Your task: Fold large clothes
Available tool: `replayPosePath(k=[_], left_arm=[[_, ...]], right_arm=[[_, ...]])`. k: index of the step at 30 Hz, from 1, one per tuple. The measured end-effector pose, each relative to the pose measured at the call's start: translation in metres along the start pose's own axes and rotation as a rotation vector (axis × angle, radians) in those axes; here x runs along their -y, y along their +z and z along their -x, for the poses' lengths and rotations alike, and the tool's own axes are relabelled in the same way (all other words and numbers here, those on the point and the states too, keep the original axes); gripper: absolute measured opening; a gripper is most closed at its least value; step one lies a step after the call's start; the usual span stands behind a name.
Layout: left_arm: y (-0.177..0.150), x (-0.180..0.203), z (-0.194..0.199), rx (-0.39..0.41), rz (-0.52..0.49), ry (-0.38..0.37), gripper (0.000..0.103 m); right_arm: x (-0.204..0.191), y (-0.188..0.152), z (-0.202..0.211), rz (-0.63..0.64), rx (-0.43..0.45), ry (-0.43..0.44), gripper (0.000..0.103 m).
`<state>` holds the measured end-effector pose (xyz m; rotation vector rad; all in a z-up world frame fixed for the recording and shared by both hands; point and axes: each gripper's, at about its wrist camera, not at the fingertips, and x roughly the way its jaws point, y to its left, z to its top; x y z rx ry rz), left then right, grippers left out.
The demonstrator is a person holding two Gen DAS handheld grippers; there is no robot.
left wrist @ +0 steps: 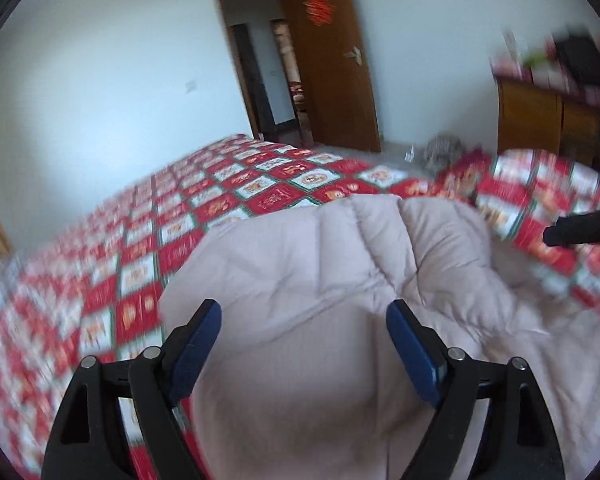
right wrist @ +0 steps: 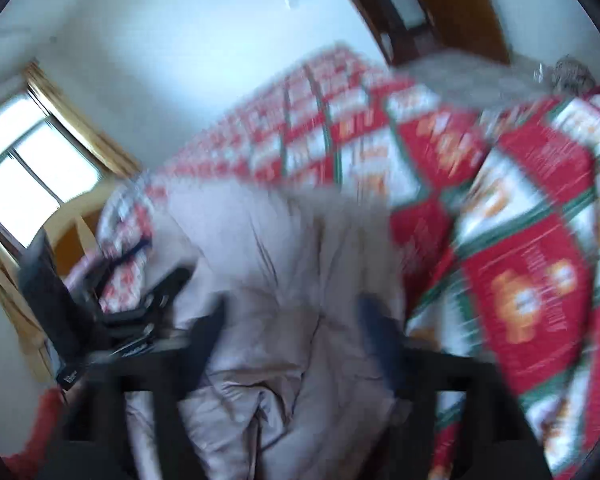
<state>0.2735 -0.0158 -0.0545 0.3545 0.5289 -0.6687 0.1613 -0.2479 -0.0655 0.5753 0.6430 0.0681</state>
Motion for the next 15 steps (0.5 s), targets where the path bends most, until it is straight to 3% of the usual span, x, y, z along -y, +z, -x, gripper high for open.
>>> replayPosePath(k=[1,4,7,9,10,13,15], left_arm=[[-0.005,-0.018,0.008,-0.016,0.079,-0.060,0.091],[-0.024,-0.061,0.013,-0.054,0.299,-0.110,0.091],[-0.044,-0.092,0.001,-0.107,0.468,-0.170,0.091],[-0.054,-0.099,-0.010,-0.135,0.538,-0.267,0.091],[-0.060,-0.100,-0.017,-0.154,0.564,-0.340,0.091],[-0.065,-0.096,-0.027,-0.149,0.514,-0.353,0.101],[-0.067,-0.097,-0.038,-0.151,0.521,-0.387,0.102]], right_arm=[[0.002,0.002,0.005,0.005,0.005,0.001,0.103],[0.009,0.003,-0.002,-0.005,-0.052,0.039,0.103],[0.010,-0.009,-0.036,-0.012,-0.157,0.041,0.103],[0.006,-0.017,-0.058,-0.001,-0.212,0.040,0.103],[0.005,-0.021,-0.065,-0.002,-0.220,0.037,0.103],[0.006,-0.022,-0.075,-0.007,-0.205,0.052,0.103],[0.003,-0.022,-0.079,0.000,-0.212,0.048,0.103]])
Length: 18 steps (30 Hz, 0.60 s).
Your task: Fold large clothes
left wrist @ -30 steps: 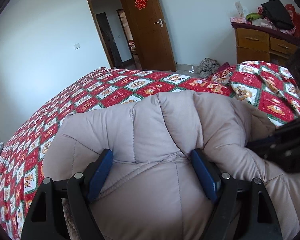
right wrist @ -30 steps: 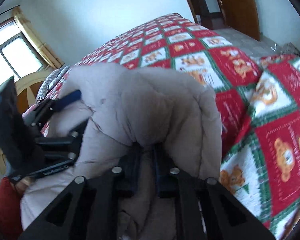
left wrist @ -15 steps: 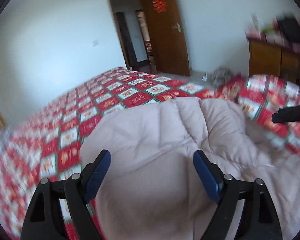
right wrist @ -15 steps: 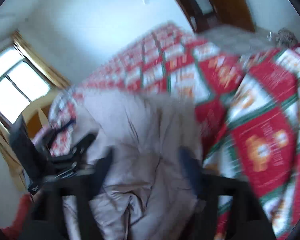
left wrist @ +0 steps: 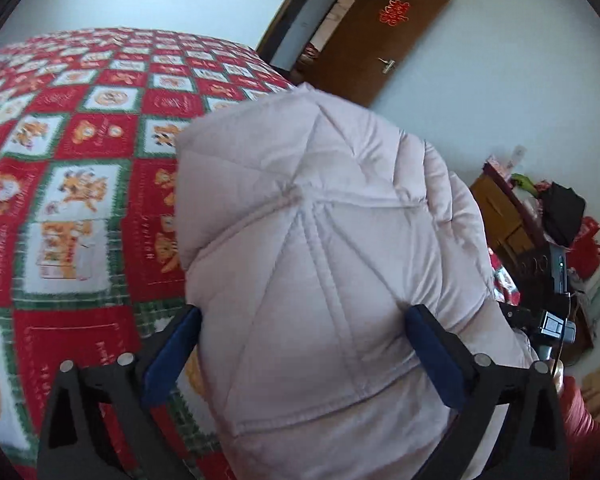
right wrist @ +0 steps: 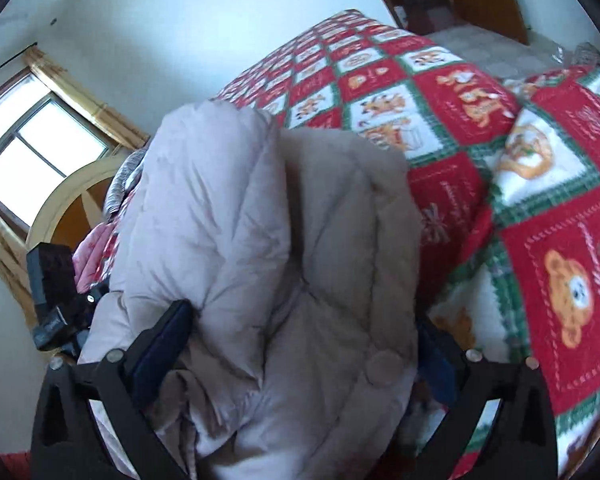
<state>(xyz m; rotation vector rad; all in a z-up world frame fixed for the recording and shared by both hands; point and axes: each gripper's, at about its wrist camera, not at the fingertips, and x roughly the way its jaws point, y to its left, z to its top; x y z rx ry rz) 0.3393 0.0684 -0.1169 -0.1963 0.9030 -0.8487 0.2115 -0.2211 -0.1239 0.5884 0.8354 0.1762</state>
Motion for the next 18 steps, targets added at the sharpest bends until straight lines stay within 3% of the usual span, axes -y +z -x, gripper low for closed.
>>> replayPosePath(k=[6,9,11,15,18], left_arm=[[0.004,-0.031,-0.014,0.001,0.122,-0.153,0.102],[0.003,-0.038,-0.023,-0.001,0.147,-0.179,0.102],[0.005,-0.038,-0.028,-0.003,0.134,-0.162,0.102],[0.003,-0.029,-0.027,-0.027,0.083,-0.196,0.102],[-0.009,-0.012,-0.014,-0.020,0.054,-0.234,0.102]], right_arm=[[-0.013,0.005,-0.010,0.061,-0.056,0.114,0.103],[-0.010,0.009,-0.027,0.038,-0.064,0.161,0.103],[-0.006,0.011,-0.038,-0.003,-0.061,0.199,0.103],[-0.025,0.006,-0.043,0.055,-0.111,0.184,0.103],[-0.037,-0.010,-0.029,0.055,-0.143,0.237,0.089]])
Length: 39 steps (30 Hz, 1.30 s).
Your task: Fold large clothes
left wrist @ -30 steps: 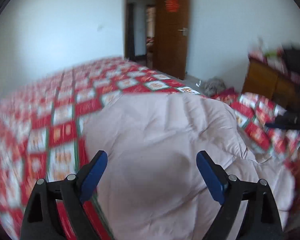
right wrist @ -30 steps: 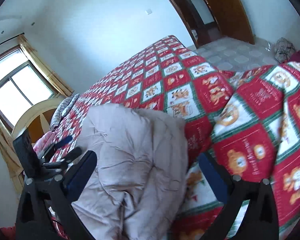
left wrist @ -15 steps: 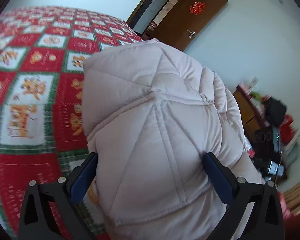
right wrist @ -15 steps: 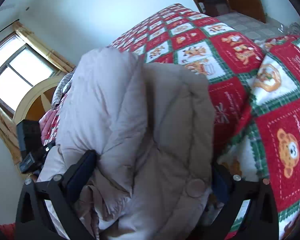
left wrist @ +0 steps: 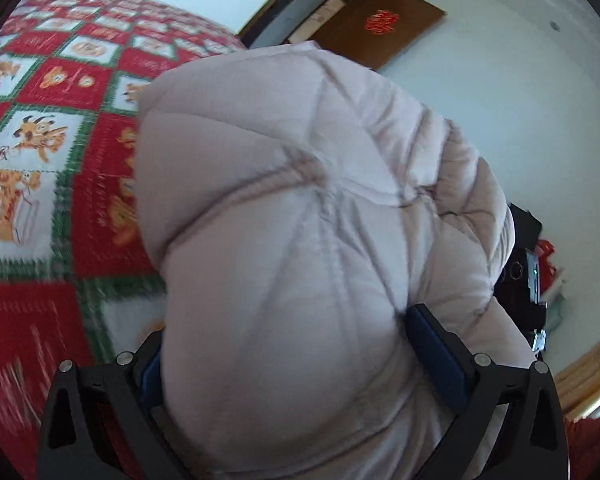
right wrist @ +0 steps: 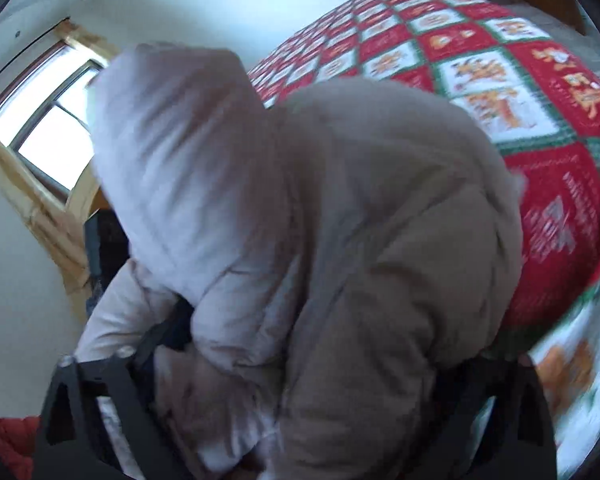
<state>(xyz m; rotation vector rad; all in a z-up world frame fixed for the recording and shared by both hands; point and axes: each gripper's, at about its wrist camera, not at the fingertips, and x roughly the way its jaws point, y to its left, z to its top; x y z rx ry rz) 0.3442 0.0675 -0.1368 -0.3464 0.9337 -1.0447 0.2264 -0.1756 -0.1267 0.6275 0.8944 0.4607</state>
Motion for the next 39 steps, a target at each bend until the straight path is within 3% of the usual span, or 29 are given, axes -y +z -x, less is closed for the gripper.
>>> replayPosePath(k=[5,8,12,20,24,28,32,36,39], left_arm=[[-0.032,0.029,0.032,0.038,-0.007,-0.069,0.102],[-0.041,0.053,0.057,0.100,-0.022,-0.148,0.102],[-0.033,0.087,0.072,0.144,-0.074,-0.199,0.102],[0.004,0.172,0.075,0.207,-0.238,-0.301,0.102],[0.031,0.240,0.063,0.215,-0.364,-0.437,0.102],[0.059,0.307,0.028,0.185,-0.435,-0.600,0.102],[0.064,0.350,-0.031,0.110,-0.418,-0.740,0.102],[0.061,0.340,-0.113,0.013,-0.306,-0.762,0.102],[0.053,0.308,-0.170,-0.071,-0.196,-0.702,0.102]], right_arm=[[-0.019,-0.049,0.022,-0.037,0.027,0.113,0.073],[-0.037,-0.072,0.038,-0.034,0.081,0.222,0.070],[-0.059,-0.080,0.063,-0.028,0.164,0.345,0.068],[-0.092,-0.078,0.153,0.073,0.343,0.360,0.068],[-0.111,-0.080,0.228,0.147,0.481,0.297,0.068],[-0.132,-0.086,0.325,0.200,0.614,0.123,0.068],[-0.130,-0.102,0.387,0.194,0.668,-0.081,0.068],[-0.086,-0.118,0.406,0.097,0.665,-0.183,0.068],[-0.032,-0.117,0.387,-0.003,0.640,-0.195,0.068]])
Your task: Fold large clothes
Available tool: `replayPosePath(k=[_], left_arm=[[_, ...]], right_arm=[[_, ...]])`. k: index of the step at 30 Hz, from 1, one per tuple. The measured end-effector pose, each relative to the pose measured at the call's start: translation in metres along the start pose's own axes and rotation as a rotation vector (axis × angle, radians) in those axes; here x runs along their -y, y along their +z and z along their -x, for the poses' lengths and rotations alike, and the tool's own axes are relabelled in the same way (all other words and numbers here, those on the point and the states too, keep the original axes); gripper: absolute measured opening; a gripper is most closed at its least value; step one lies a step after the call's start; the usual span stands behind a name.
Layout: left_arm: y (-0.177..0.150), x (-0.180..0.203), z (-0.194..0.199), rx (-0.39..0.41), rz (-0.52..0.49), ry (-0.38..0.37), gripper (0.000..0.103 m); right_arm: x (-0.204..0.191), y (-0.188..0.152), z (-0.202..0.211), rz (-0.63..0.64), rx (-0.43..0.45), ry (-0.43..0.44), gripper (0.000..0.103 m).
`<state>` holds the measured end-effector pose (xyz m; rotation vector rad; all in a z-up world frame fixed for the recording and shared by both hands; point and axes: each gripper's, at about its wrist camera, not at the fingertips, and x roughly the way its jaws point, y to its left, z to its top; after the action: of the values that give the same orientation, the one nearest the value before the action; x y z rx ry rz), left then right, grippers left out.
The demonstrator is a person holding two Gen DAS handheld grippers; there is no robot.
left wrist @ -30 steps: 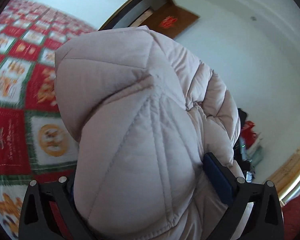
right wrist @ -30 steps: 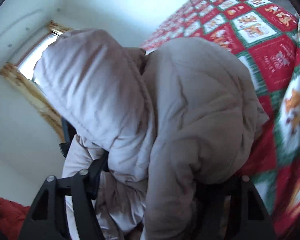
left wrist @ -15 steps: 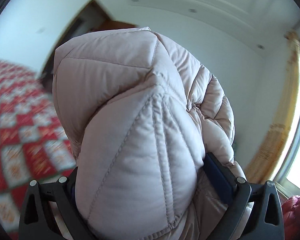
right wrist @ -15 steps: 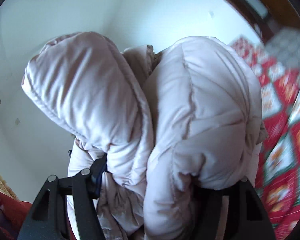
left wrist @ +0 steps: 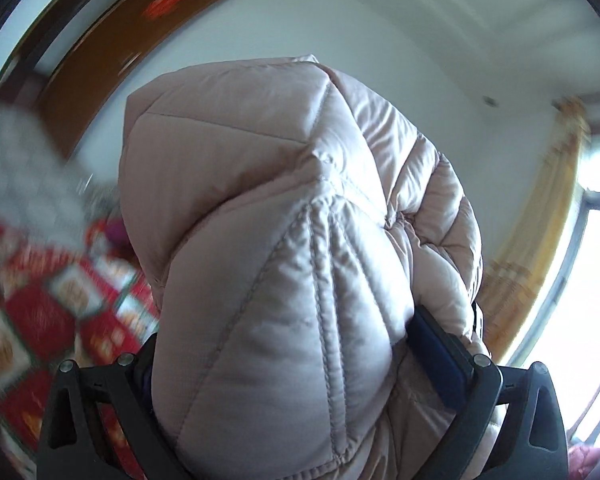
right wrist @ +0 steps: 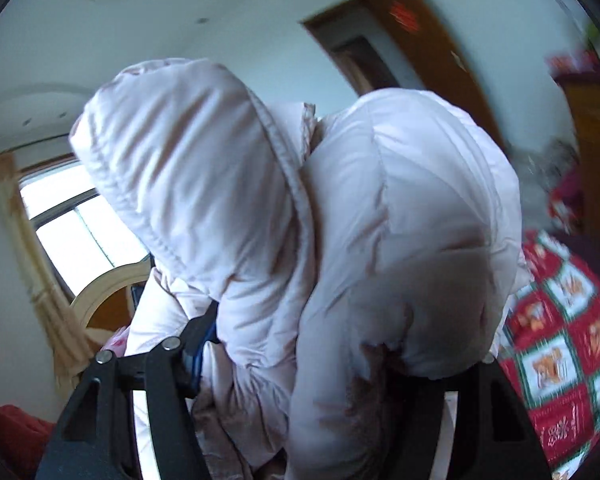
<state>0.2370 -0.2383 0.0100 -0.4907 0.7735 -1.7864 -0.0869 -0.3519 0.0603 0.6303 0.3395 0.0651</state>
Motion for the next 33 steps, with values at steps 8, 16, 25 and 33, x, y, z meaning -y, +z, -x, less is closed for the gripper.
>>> replayPosePath(k=[8,16,25,33], left_arm=[[-0.009,-0.130,0.012,-0.114,0.134,0.514,0.102],[-0.001,-0.120,-0.009,-0.136,-0.101,0.861,0.102],[-0.029,-0.027,-0.019,-0.193,-0.468,1.024,0.102],[-0.047,-0.022,-0.025,-0.194,-0.526,1.016,0.102]], right_arm=[[0.091,-0.041,-0.099,-0.108,-0.125,-0.142,0.064],[0.135,-0.044,-0.110,-0.211,-0.135,-0.204,0.072],[0.074,-0.059,-0.015,-0.101,-0.043,-0.357,0.079],[-0.012,-0.038,0.025,0.140,0.116,-0.533,0.079]])
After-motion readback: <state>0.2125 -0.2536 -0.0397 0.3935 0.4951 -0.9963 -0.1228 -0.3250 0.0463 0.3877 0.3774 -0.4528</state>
